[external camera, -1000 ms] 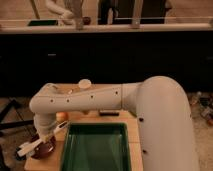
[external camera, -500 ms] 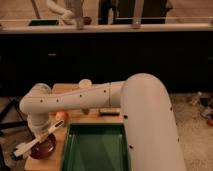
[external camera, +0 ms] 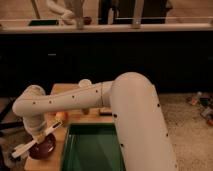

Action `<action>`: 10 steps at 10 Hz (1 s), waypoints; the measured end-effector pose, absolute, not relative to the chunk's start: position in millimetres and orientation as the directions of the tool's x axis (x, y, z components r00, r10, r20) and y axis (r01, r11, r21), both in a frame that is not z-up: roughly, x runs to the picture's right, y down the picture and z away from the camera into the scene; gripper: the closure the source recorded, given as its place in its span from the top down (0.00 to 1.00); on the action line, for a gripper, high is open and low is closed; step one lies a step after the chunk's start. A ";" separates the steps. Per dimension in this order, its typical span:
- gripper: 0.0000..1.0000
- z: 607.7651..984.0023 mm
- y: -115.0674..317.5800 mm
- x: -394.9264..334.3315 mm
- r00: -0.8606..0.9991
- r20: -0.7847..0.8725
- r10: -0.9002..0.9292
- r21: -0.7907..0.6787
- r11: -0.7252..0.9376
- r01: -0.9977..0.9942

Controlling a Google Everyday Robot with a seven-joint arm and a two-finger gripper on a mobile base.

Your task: Place brush in purple bowl

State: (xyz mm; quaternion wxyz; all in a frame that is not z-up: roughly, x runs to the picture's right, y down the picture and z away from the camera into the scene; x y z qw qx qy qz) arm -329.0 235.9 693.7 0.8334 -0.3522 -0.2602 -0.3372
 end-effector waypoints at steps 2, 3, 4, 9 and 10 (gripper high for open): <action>0.00 694.8 239.6 -332.5 0.636 0.673 -0.379 -0.417 0.515 0.749; 0.00 695.4 241.3 -333.9 0.635 0.674 -0.378 -0.420 0.511 0.750; 0.00 697.1 243.1 -334.4 0.637 0.674 -0.374 -0.426 0.508 0.749; 0.17 701.8 246.0 -332.7 0.652 0.671 -0.354 -0.447 0.509 0.736; 0.17 701.8 246.1 -332.8 0.652 0.671 -0.354 -0.447 0.509 0.736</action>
